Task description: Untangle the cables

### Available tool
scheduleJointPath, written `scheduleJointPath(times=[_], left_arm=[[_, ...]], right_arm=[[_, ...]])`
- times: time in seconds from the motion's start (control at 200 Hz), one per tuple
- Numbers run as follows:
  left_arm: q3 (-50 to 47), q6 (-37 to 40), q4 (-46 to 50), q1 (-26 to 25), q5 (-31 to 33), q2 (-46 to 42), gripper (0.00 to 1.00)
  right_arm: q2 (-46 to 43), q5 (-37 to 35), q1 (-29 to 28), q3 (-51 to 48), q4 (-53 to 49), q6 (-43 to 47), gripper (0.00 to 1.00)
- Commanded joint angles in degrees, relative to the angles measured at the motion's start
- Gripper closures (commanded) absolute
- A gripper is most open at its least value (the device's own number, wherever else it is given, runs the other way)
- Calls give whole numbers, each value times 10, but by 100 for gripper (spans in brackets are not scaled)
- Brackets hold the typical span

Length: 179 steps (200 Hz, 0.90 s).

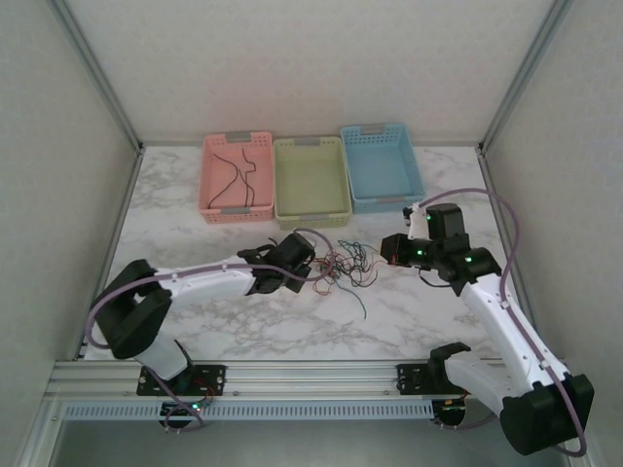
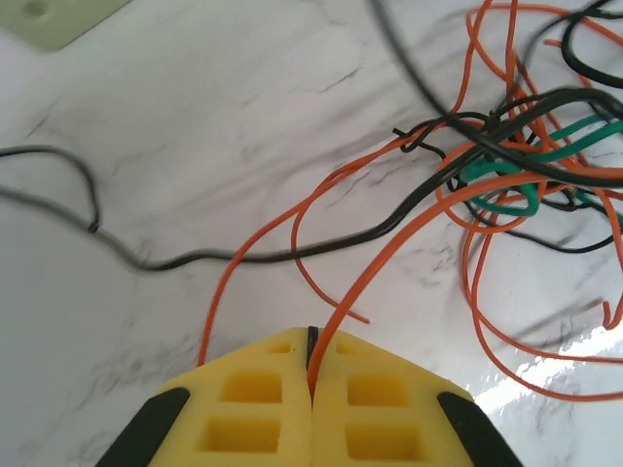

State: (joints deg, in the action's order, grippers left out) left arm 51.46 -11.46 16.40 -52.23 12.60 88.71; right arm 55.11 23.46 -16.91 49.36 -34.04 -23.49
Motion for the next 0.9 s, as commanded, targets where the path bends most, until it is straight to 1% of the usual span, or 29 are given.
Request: scheduleJointPath(times=[0.0, 0.13, 0.225, 0.335, 0.485, 0.585, 0.726, 0.836, 0.891], left_arm=[[-22, -72, 43, 7, 24, -50, 100], [-45, -112, 86, 8, 61, -110, 100], [-62, -138, 116, 13, 89, -154, 100], [-80, -165, 148, 30, 99, -213, 100], [-94, -184, 187, 46, 120, -282, 100], [-95, -196, 208, 47, 139, -314, 100], [-94, -217, 241, 49, 181, -352, 100], [-90, -233, 265, 51, 201, -384, 100], [-87, -244, 282, 51, 220, -410, 100]], right_arm=[[-33, -17, 22, 20, -13, -9, 100], [-55, -38, 56, 22, -18, -19, 100], [-73, -89, 92, 14, -20, -52, 100], [-83, -86, 136, -6, -4, -79, 100], [-88, -84, 179, -31, 12, -98, 100], [-89, -118, 204, -46, 11, -122, 100], [-78, -127, 241, -84, 53, -149, 100], [-65, -139, 259, -103, 71, -165, 100], [-62, -170, 268, -111, 75, -167, 100]])
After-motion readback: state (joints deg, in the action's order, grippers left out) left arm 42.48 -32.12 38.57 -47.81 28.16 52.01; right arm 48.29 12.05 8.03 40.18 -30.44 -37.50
